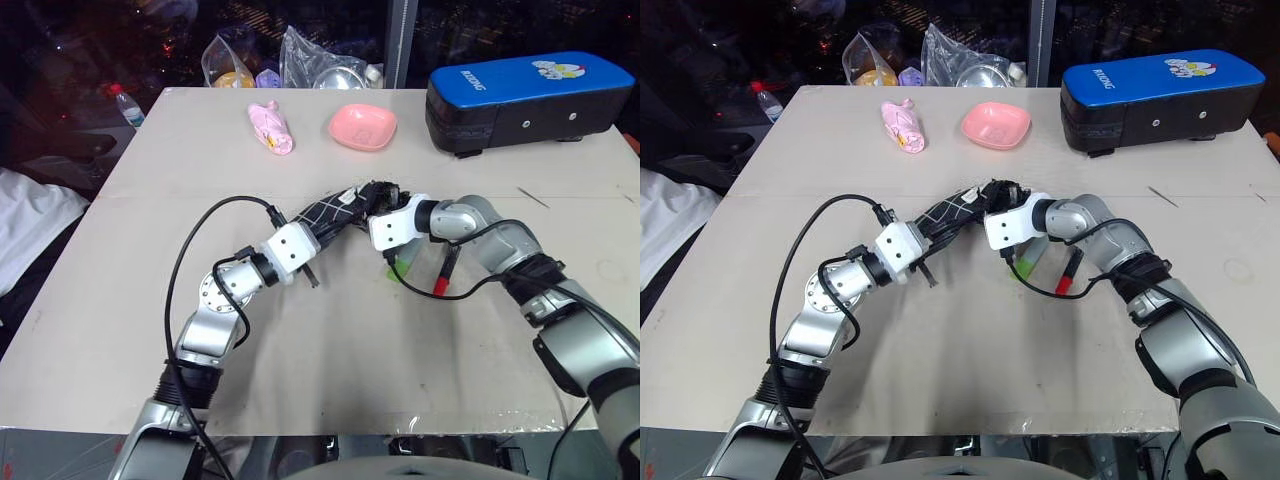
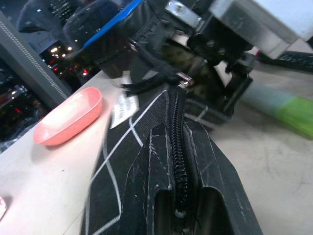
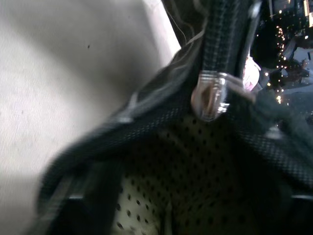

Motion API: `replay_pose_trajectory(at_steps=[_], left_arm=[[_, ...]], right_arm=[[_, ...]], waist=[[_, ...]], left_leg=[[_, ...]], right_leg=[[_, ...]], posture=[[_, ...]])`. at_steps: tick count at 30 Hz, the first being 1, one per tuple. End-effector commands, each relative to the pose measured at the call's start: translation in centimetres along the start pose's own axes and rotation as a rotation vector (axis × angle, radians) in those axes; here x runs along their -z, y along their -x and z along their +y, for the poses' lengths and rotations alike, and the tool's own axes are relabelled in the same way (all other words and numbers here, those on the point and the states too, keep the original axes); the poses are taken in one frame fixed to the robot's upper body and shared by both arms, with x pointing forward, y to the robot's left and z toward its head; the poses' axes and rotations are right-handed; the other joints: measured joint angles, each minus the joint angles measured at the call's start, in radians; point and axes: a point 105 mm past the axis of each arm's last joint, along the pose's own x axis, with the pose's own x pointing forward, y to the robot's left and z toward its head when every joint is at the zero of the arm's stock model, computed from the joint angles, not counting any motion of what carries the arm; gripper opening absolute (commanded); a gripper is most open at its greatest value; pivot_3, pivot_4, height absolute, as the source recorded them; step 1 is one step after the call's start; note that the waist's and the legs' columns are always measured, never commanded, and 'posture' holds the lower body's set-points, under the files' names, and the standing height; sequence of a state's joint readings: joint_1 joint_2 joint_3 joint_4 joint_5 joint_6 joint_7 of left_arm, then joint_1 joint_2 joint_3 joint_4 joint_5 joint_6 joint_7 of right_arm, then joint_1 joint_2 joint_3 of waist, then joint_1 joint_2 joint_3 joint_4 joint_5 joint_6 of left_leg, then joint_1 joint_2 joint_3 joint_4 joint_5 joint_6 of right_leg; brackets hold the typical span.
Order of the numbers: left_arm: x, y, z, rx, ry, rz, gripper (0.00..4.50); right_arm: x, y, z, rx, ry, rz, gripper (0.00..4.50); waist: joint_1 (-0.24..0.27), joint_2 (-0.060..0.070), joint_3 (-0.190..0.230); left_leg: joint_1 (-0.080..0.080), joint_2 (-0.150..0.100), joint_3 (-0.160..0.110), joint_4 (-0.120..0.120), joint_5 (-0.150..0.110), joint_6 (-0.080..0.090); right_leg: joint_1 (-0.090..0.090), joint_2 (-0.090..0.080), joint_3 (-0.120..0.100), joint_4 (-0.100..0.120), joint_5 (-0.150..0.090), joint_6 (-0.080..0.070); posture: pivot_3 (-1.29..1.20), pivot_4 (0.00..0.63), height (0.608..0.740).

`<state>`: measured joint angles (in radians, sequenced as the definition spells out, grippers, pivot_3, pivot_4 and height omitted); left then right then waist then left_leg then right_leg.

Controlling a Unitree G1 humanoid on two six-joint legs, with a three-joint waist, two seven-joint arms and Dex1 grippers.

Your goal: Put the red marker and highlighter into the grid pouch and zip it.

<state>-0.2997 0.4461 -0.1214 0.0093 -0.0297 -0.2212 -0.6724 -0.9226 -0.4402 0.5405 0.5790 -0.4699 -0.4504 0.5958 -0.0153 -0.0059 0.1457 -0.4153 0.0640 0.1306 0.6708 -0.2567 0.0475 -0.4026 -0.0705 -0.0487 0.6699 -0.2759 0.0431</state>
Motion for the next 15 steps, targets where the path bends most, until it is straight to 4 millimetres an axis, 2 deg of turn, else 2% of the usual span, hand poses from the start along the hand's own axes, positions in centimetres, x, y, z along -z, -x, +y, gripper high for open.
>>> replay_pose_trajectory(at_steps=[1,10,15], left_arm=[[-1.3,-0.2,0.7,-0.025,-0.032,-0.049,0.00],[-1.3,-0.5,0.4,-0.023,-0.020,-0.054,0.00],[-0.5,0.0,1.3,-0.076,0.018,-0.029,0.00]], right_arm=[[-0.5,0.3,-1.8,0.056,0.015,-0.019,4.45],[-0.8,0.3,-2.5,0.094,-0.017,-0.032,4.45],[-1.2,2.9,-3.6,0.116,-0.248,-0.104,4.45]], waist=[[0.000,0.000,0.000],[0.000,0.000,0.000],[0.004,0.000,0.000]], left_leg=[[0.000,0.000,0.000,0.000,0.000,0.000],[0.000,0.000,0.001,0.000,0.000,0.000],[0.000,0.000,0.000,0.000,0.000,0.000]], right_leg=[[0.000,0.000,0.000,0.000,0.000,0.000],[-0.001,0.000,0.002,0.002,0.000,0.000],[-0.001,0.000,0.002,0.002,0.000,0.000]], posture=[[0.00,0.150,0.740],[0.00,0.150,0.740],[0.00,0.150,0.740]])
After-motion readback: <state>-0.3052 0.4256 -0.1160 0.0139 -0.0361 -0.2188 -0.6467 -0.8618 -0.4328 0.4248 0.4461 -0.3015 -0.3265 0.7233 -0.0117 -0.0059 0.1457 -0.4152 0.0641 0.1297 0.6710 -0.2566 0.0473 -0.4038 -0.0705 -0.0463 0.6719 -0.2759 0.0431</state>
